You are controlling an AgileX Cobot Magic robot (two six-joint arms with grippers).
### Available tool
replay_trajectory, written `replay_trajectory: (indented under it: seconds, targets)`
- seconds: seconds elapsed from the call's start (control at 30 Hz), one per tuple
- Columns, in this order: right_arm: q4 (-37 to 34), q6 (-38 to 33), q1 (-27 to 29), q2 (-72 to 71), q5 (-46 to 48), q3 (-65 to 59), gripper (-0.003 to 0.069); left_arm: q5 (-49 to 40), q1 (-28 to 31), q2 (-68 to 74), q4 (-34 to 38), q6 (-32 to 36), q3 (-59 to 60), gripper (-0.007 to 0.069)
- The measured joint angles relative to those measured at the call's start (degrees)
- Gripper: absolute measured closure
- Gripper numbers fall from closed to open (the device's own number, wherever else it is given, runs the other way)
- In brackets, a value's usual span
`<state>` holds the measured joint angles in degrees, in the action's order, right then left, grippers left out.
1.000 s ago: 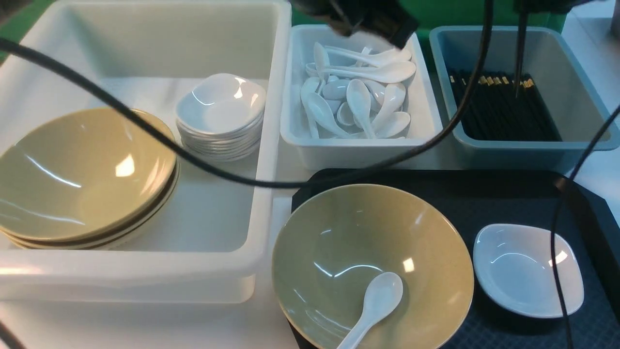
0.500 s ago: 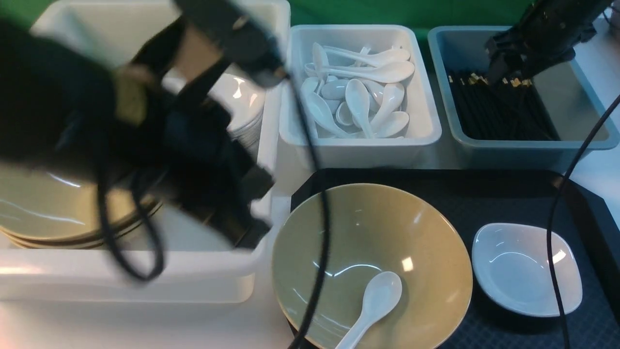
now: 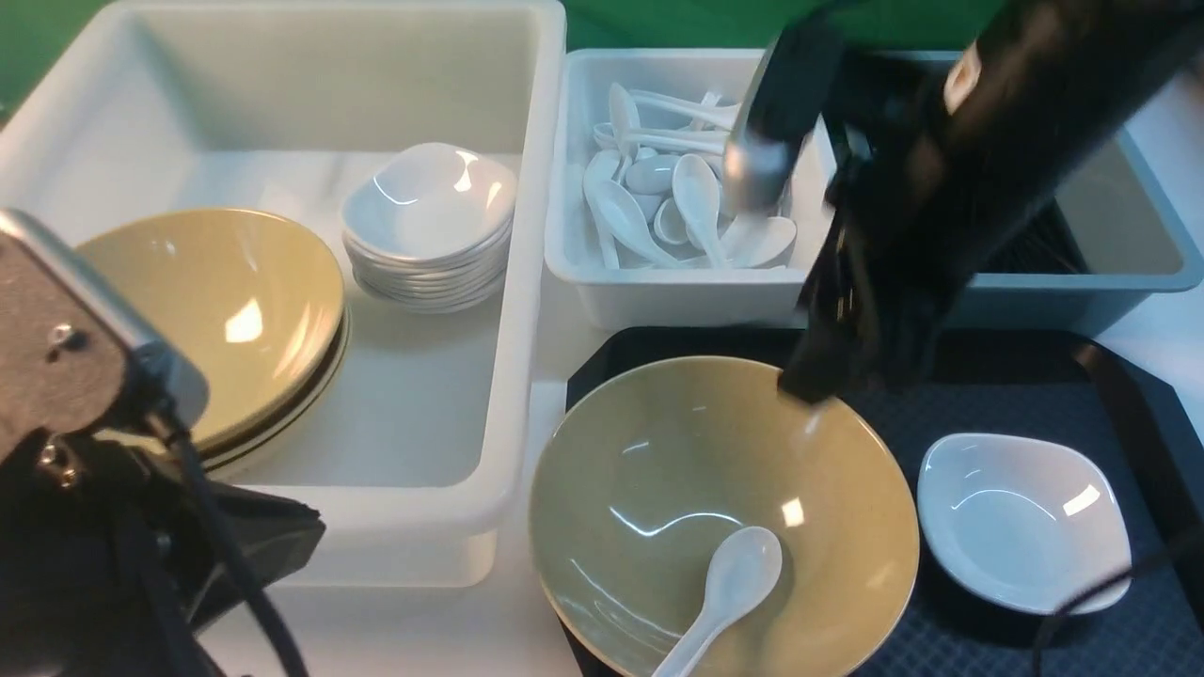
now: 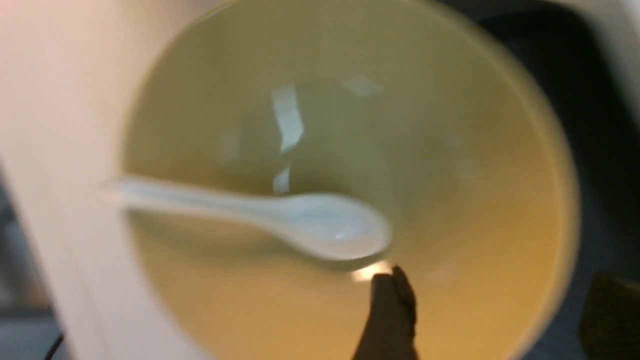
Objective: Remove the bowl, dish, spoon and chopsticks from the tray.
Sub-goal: Use the right arm to grab the soup spoon in the middle
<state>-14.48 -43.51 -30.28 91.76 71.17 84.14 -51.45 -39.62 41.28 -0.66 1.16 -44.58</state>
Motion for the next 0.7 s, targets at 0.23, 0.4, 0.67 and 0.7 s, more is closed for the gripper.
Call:
replay_trajectory:
  seconds: [0.23, 0.4, 0.67, 0.7]
  targets:
    - [-0.06, 1.58, -5.82, -0.41, -3.04, -10.94, 0.0152, 0.59, 0.0, -0.5, 0.0, -0.19, 0.24, 0.0636]
    - [-0.12, 7.86, -7.61, 1.18, -9.52, -12.13, 0.0152, 2.3, 0.0, -0.5, 0.0, -0.18, 0.24, 0.0636]
    - [-0.06, -10.86, -7.91, 5.21, -11.18, -12.34, 0.0152, 2.83, 0.0, -0.5, 0.04, 0.07, 0.24, 0.0636]
    - [-0.06, -17.39, -7.91, 5.75, -11.13, -12.47, 0.0152, 2.83, 0.0, -0.5, 0.04, 0.07, 0.24, 0.0636]
